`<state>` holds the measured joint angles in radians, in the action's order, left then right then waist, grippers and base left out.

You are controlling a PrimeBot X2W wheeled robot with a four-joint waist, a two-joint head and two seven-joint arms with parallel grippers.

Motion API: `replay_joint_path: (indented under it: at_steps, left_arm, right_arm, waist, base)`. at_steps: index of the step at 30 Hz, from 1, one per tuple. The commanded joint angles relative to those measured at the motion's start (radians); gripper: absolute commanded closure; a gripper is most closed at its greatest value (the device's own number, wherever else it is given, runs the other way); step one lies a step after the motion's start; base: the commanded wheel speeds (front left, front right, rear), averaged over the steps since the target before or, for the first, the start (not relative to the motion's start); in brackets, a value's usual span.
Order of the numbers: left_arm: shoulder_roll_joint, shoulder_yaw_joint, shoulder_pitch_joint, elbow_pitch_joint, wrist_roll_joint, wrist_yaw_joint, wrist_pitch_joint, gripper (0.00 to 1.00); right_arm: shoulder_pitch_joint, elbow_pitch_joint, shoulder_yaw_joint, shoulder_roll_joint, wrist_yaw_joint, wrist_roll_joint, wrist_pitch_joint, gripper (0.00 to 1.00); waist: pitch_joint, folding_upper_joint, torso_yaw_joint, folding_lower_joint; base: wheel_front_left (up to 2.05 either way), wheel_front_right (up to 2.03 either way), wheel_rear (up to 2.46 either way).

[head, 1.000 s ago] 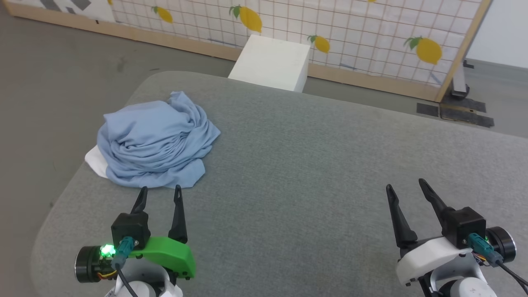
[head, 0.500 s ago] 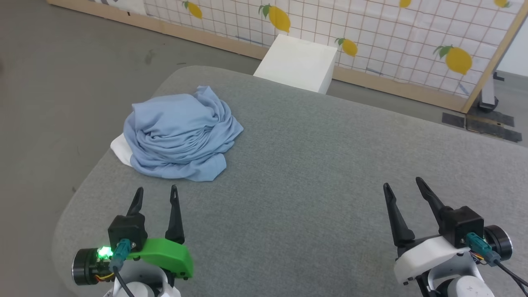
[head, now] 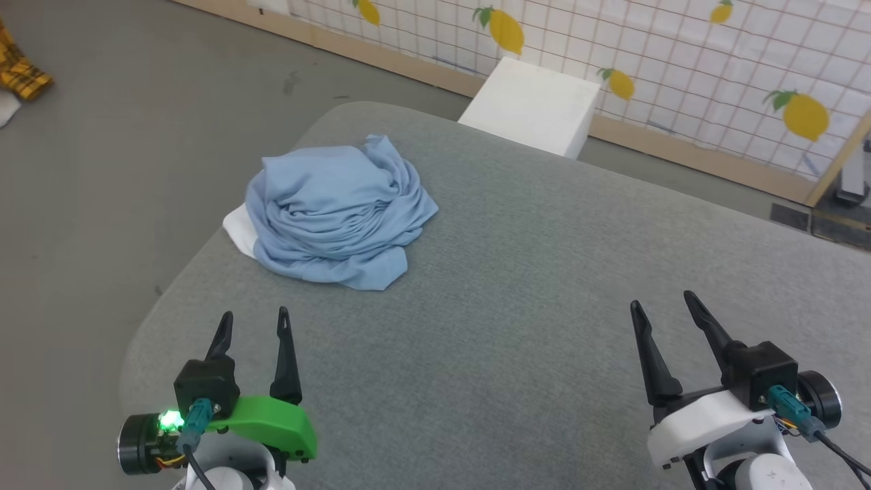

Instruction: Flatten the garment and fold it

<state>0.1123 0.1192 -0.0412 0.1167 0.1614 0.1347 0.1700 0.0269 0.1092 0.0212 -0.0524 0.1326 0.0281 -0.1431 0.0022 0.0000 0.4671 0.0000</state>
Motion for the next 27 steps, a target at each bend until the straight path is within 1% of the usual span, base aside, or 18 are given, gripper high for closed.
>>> replay_joint_path:
  at_steps: [1, 11, 27]
  left_arm:
    - [0.011, 0.007, -0.006, 0.004, 0.012, 0.011, 0.012, 0.00]
    - [0.027, 0.024, -0.005, 0.008, 0.035, 0.028, 0.028, 0.00]
    - [0.045, 0.049, -0.016, 0.025, 0.076, 0.058, 0.061, 0.00]
  right_arm:
    - [0.018, 0.005, 0.001, 0.001, -0.001, 0.010, -0.012, 0.00]
    - [0.027, 0.024, 0.004, 0.002, -0.002, 0.020, -0.030, 0.00]
    - [0.050, 0.048, 0.007, 0.002, -0.002, 0.024, -0.057, 0.00]
  waist:
    - [-0.003, 0.0000, 0.018, 0.0000]
    - [-0.005, 0.0000, 0.071, 0.0000]
    - [0.014, 0.0000, 0.135, 0.0000]
  base:
    - [0.00, 0.00, 0.00]
    - [0.00, 0.00, 0.00]
    - [0.00, 0.00, 0.00]
